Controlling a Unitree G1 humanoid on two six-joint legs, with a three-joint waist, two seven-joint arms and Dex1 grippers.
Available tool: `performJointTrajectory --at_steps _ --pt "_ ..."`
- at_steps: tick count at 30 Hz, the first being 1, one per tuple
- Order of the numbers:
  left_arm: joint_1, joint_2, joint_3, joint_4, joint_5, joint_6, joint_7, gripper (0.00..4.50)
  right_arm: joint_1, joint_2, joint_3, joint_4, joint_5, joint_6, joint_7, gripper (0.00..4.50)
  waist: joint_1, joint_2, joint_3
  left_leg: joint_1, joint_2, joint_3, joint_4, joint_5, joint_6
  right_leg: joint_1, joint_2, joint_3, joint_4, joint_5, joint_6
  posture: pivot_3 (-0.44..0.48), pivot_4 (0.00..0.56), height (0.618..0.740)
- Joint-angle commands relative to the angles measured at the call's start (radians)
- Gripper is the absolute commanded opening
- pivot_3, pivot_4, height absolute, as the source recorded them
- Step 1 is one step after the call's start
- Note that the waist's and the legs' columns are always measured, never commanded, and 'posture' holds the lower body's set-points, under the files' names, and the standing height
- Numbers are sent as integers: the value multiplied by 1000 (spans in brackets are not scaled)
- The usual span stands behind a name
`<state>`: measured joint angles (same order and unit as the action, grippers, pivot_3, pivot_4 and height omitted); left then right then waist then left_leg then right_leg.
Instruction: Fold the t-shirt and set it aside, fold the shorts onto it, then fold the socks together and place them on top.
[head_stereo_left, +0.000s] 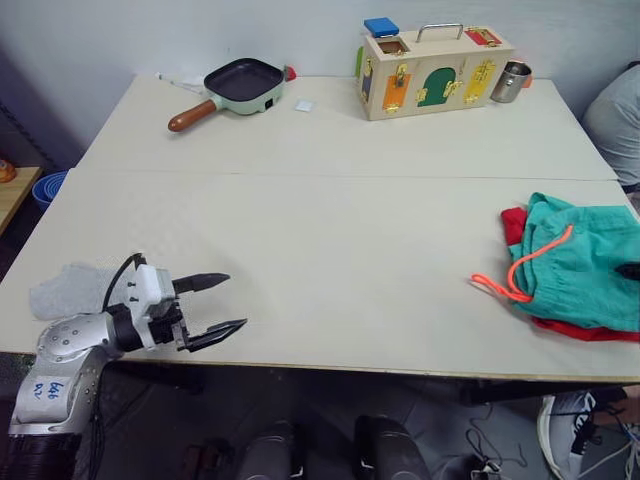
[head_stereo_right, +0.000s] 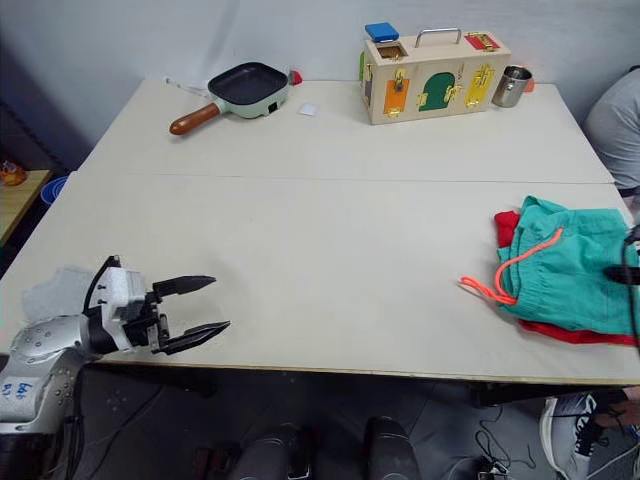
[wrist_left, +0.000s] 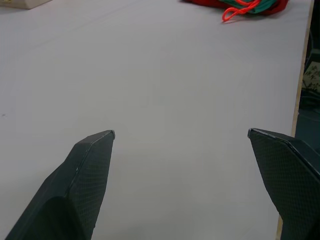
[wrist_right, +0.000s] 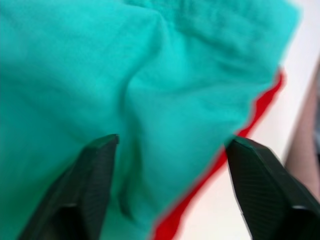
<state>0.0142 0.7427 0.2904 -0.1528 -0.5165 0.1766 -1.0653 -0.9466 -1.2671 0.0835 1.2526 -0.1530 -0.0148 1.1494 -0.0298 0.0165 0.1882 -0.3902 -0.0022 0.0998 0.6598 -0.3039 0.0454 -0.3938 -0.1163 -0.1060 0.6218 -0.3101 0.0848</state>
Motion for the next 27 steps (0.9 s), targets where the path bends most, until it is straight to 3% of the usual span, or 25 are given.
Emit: performJointTrajectory --at_steps 1,6,9,11,13,17,23,27 --pt "41 47 110 -20 -38 6 -17 4500 9 -50 -53 -48 36 -175 59 4441 -3 0 0 0 0 0 0 0 0 0 0 0 0 0 0 0 150 740" --pt "106 85 213 -6 -40 9 -29 4500 33 117 -258 -187 326 -131 294 4441 -28 -3 2 5 4 3 0 -1 -2 3 1 1 0 0 0 0 150 740" --pt "157 87 271 -5 -41 17 -17 4500 209 248 -341 -418 468 -211 355 4441 -22 -7 1 6 6 3 -1 -2 -3 3 1 -2 3 0 0 0 150 740" --pt "242 74 355 -1 -48 47 3 4500 302 415 -367 -658 609 -173 320 4441 -14 -6 1 5 6 2 -1 -2 -4 2 2 -3 6 0 0 0 150 740" --pt "313 61 424 10 -49 62 15 4500 351 539 -362 -852 703 -82 250 4441 -14 -6 1 4 6 2 -1 -2 -3 1 2 -3 6 0 0 0 150 740" --pt "479 -15 607 100 -17 18 70 4500 561 682 -173 -1241 731 -56 294 4441 0 -6 1 3 6 1 -1 -3 -2 1 2 -3 5 0 0 0 150 740" --pt "682 -156 802 158 -43 -2 150 4500 666 756 -119 -1360 715 -110 254 4441 14 -16 -2 3 1 -1 3 -14 0 3 -4 -2 -1 1 1 0 150 740" --pt "720 -186 852 209 -49 -2 204 4500 697 747 -127 -1381 739 -135 279 4441 26 -23 -7 4 0 -2 3 -16 3 2 -6 -2 -2 1 1 0 150 740"
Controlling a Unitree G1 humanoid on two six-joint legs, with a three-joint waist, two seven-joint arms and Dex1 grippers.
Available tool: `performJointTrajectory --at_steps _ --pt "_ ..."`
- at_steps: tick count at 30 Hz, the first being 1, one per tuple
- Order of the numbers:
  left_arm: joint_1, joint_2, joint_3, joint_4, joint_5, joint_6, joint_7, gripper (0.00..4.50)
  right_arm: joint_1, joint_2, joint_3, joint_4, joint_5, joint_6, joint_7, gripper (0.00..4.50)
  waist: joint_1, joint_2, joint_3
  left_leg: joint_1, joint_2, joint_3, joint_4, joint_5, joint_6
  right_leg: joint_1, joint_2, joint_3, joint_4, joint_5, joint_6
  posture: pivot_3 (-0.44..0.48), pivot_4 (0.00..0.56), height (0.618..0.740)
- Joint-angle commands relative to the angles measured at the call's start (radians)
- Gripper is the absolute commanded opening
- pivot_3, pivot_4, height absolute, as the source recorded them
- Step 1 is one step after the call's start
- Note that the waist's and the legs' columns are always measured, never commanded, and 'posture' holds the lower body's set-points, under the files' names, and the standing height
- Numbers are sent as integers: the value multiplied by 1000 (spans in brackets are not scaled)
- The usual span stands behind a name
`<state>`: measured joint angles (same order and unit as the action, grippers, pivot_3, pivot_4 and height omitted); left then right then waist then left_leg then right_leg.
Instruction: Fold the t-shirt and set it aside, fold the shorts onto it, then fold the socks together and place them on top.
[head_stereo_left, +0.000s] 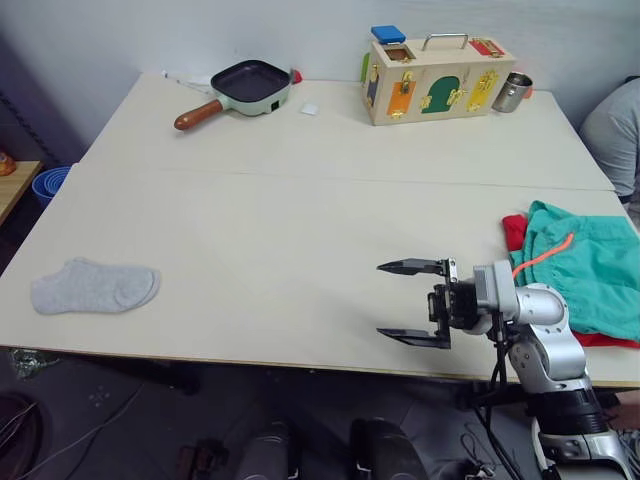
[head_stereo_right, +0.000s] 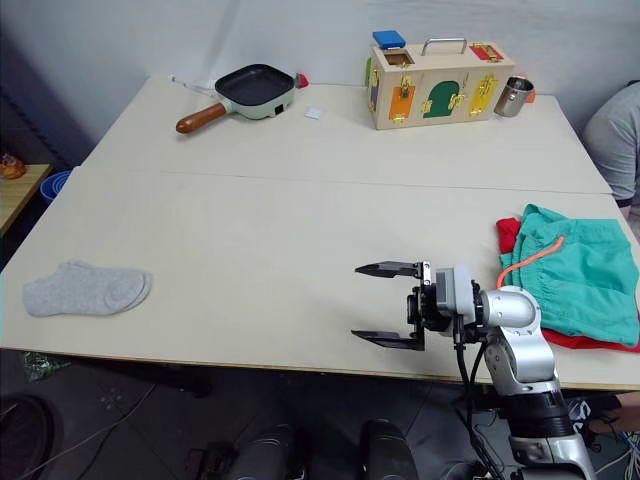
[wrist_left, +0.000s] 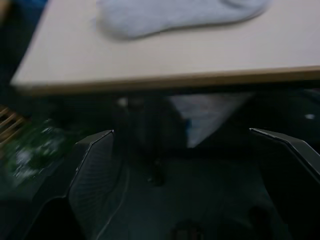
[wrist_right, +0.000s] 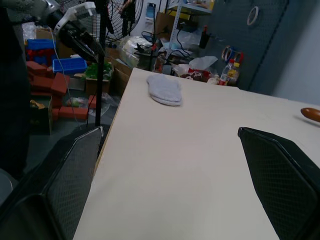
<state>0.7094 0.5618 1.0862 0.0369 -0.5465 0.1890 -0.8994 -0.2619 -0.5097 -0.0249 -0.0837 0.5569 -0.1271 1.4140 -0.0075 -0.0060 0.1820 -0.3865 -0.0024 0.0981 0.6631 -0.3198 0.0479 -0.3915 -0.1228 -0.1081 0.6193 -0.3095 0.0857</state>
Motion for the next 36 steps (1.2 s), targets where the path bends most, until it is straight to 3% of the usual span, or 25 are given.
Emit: performJointTrajectory --at_steps 1,6,10,14,20,25,29,33,36 --pt "19 -7 61 16 -22 -17 52 4500 19 -19 -21 -51 40 -16 24 4441 6 -1 0 0 0 0 0 -1 2 0 0 0 0 0 0 0 150 740" --pt "-44 35 33 -146 -81 73 135 4500 22 -44 -31 -107 94 72 -16 4441 7 -1 -1 0 0 -1 0 -2 4 0 -1 0 0 0 -1 0 150 740" --pt "-96 194 -125 -192 54 79 114 4500 46 -58 -12 -150 100 103 -7 4441 7 -1 -1 0 0 -1 -1 1 -2 1 -1 -1 1 -1 -2 0 150 740" --pt "-180 370 -321 -138 183 58 54 4500 46 -57 -10 -147 83 116 -30 4441 -4 1 -1 0 -1 1 -2 1 -3 0 -1 0 1 -1 -2 0 150 740" --pt "-509 483 -552 90 253 79 39 4500 57 -76 -21 -157 74 135 -52 4441 -22 0 -2 0 -1 2 -6 3 -3 -2 0 -2 3 -1 -2 0 150 740" --pt "-696 517 -712 259 294 146 -21 4500 68 -86 -31 -175 68 142 -83 4441 -22 0 -1 0 -1 4 -6 5 1 -2 0 -3 7 -1 -1 0 150 740" --pt "-767 531 -808 312 319 165 -95 4500 72 -89 -39 -198 65 149 -111 4441 -19 0 -2 0 -1 4 -5 5 1 -2 0 -3 8 -1 -1 0 150 740" --pt "-883 483 -885 415 358 120 -108 4500 75 -86 -39 -212 63 155 -140 4441 -9 3 -3 1 -2 4 -4 5 1 -1 -1 -3 7 0 -1 0 150 740" --pt "-963 434 -949 442 384 109 -118 3854 78 -94 -43 -212 58 150 -147 4500 14 7 -5 2 -3 4 -3 5 -2 -1 -2 -2 8 0 -1 0 150 740"
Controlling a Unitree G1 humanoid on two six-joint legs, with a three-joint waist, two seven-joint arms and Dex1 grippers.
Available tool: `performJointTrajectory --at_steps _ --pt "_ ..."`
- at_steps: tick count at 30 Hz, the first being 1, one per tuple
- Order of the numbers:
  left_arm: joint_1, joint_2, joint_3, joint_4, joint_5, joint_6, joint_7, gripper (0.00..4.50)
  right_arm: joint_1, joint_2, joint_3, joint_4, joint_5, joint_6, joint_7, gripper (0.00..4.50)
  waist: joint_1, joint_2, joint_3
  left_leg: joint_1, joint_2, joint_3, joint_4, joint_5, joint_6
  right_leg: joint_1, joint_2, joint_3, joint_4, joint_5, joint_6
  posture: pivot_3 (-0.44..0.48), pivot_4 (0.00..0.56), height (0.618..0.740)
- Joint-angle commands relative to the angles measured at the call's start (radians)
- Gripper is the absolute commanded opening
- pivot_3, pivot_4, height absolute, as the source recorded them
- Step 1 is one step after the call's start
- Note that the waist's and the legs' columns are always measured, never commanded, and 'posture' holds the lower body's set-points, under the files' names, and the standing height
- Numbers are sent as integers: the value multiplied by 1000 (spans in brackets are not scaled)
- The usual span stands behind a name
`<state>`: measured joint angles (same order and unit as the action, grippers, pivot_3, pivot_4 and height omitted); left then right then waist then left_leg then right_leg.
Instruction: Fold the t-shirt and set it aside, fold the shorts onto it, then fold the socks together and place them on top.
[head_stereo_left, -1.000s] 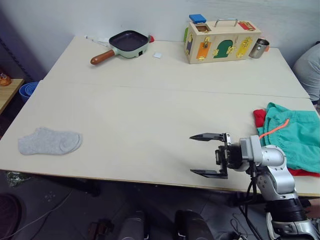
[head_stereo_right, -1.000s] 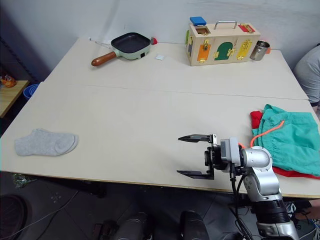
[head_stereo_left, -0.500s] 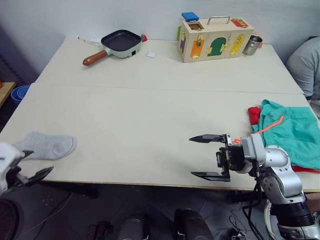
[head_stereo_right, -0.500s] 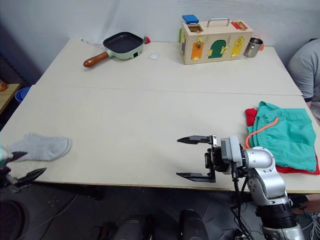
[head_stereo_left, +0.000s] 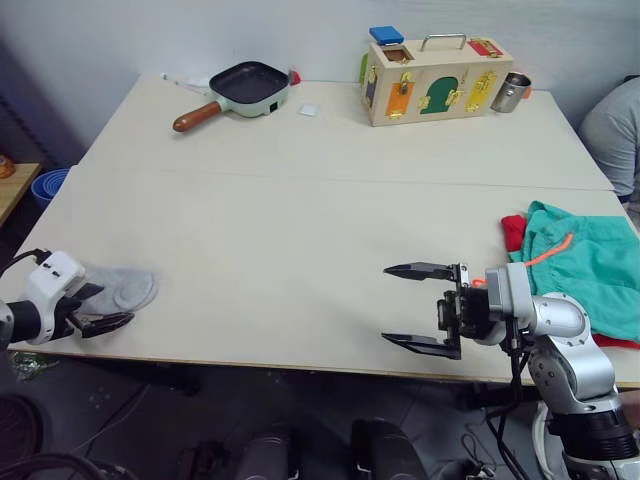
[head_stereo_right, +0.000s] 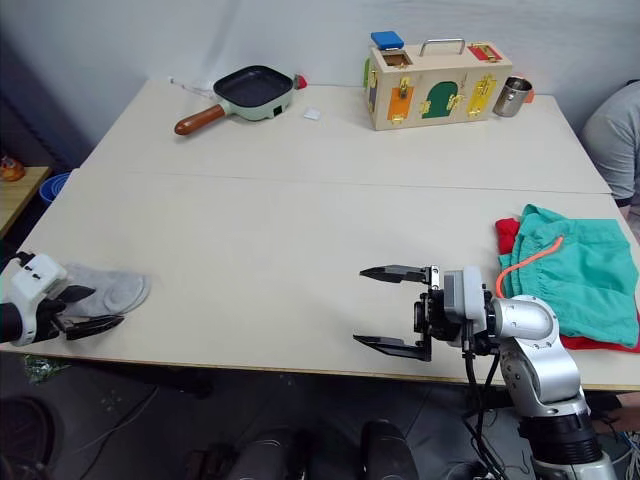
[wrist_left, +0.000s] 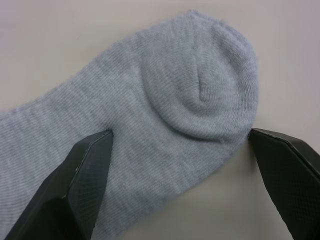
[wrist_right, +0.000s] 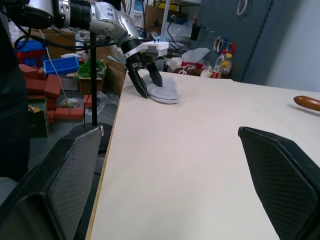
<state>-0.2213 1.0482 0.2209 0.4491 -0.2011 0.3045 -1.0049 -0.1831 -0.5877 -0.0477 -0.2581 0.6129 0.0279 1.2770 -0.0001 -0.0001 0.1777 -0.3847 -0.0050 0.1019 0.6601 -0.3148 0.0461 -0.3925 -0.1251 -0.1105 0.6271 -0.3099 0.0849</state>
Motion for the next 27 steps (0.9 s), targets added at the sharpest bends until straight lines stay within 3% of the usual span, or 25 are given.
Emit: performJointTrajectory --at_steps 1,7,13,16,20,27 --pt "-54 -70 -100 24 45 -1 -11 3565 0 -20 -26 -37 1 -6 -14 4500 16 2 -1 0 0 0 1 0 0 0 0 0 1 0 0 0 150 740" --pt "-124 -178 -140 -124 34 134 38 1765 17 -49 -51 -39 -5 -10 -25 4500 41 5 -3 0 -2 0 3 2 1 2 -4 0 1 2 3 0 150 740" --pt "-237 -355 -237 -411 -13 396 116 24 35 -79 -85 -44 -11 -10 -42 4500 56 4 -3 -2 -3 0 5 4 8 2 -4 -1 0 3 5 0 150 740" --pt "-295 -429 -290 -442 -10 462 146 24 41 -91 -96 -41 -12 -10 -45 4500 49 1 -1 -4 -3 0 5 5 9 3 -2 -1 1 3 6 0 150 740" --pt "-393 -505 -465 -409 85 396 153 24 58 -152 -143 9 -37 -21 -26 4500 41 -1 0 -4 -2 1 5 7 9 3 0 0 0 4 7 0 150 740" --pt "-584 -913 -453 -25 98 267 364 24 136 -274 -248 86 -29 20 26 4500 64 -5 2 -5 -2 -3 9 7 13 9 0 -4 -7 5 10 0 150 740"
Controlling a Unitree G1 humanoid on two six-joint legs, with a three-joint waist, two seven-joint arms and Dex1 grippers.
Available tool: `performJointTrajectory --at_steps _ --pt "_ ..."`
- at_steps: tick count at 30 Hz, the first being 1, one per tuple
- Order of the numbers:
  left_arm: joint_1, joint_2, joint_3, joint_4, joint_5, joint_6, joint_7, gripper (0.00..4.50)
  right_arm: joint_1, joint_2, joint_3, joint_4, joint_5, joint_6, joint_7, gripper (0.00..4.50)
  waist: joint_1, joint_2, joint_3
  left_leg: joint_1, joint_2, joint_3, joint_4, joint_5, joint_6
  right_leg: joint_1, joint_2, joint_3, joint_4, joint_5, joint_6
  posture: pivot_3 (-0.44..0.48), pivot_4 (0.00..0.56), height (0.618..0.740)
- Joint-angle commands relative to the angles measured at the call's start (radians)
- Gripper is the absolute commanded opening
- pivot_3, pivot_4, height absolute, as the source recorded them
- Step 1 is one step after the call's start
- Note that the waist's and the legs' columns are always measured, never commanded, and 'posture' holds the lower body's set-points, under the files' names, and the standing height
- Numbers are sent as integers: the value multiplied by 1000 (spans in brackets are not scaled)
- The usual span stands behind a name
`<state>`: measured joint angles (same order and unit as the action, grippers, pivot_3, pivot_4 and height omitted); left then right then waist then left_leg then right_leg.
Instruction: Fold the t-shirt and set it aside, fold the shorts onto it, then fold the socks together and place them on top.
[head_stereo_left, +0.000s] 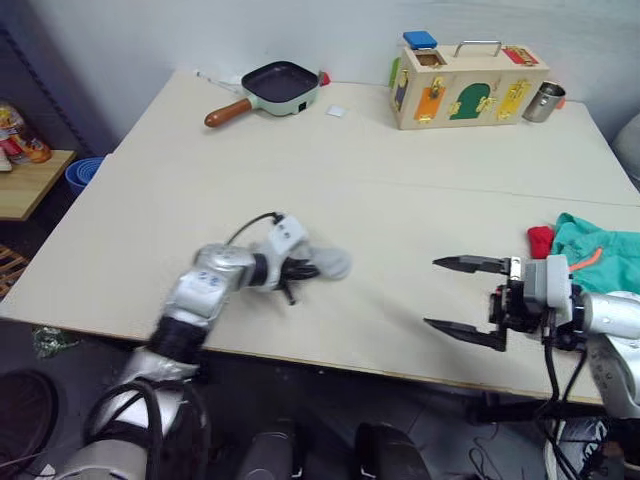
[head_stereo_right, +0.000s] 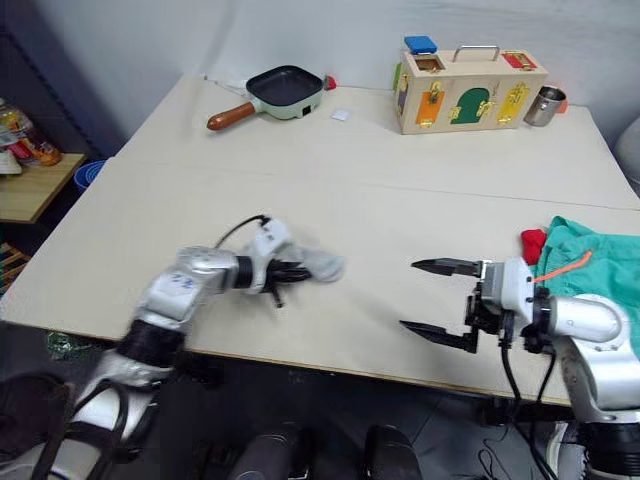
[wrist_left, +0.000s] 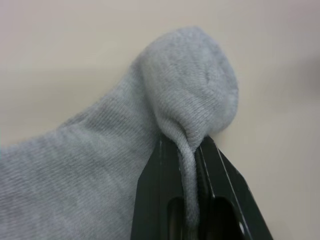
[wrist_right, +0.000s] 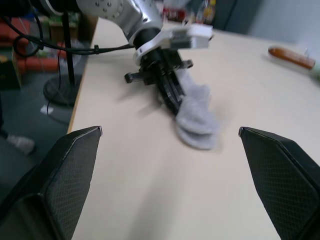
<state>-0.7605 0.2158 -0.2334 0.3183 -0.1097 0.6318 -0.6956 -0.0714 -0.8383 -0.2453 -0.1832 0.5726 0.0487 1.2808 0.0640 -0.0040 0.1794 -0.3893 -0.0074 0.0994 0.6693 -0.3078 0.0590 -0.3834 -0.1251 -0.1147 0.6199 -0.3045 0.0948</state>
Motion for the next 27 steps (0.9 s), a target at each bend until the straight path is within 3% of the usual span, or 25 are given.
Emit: performJointTrajectory --at_steps 1,8,9,12,16,20,25,27 --pt "-59 -113 2 134 3 -68 57 24 34 -26 -57 17 9 -8 25 4500 -3 -1 0 0 0 -1 0 0 1 1 0 -1 -1 0 1 0 150 740" --pt "-62 -213 -72 148 25 -61 30 24 97 -9 -68 -13 6 -11 2 4500 -14 -1 1 1 0 -2 -1 0 0 3 0 -3 -4 1 2 0 150 740" --pt "-56 -221 -69 137 24 -54 40 618 106 -6 -67 -19 5 -11 -3 4500 -14 -1 1 1 0 -3 -1 0 0 4 0 -4 -5 1 2 0 150 740" --pt "-36 -218 -61 98 14 -41 35 1493 124 -1 -69 -31 5 -11 -15 4500 -14 -1 1 2 0 -4 -1 -1 -1 7 0 -4 -10 1 2 0 150 740" --pt "21 -161 -29 -67 -49 -30 -42 2705 144 5 -69 -43 11 1 -32 4500 -17 -1 0 3 0 -6 -1 -1 -2 7 0 -5 -10 1 1 0 150 740" --pt "61 -38 18 -223 -131 -38 -170 3902 136 19 -57 -62 27 43 -72 4500 -25 -1 0 3 1 -6 -1 0 -3 7 0 -5 -10 1 1 0 150 740" --pt "76 133 94 -284 -240 -20 -331 3902 110 58 -12 -106 11 70 -128 4500 -39 0 0 3 1 -7 -1 0 -3 7 0 -5 -10 1 1 0 150 740" --pt "38 187 137 -167 -206 -131 -339 3902 76 110 42 -132 -22 137 -248 4500 -40 0 0 3 1 -7 -1 0 -3 7 0 -6 -10 1 1 0 150 740"
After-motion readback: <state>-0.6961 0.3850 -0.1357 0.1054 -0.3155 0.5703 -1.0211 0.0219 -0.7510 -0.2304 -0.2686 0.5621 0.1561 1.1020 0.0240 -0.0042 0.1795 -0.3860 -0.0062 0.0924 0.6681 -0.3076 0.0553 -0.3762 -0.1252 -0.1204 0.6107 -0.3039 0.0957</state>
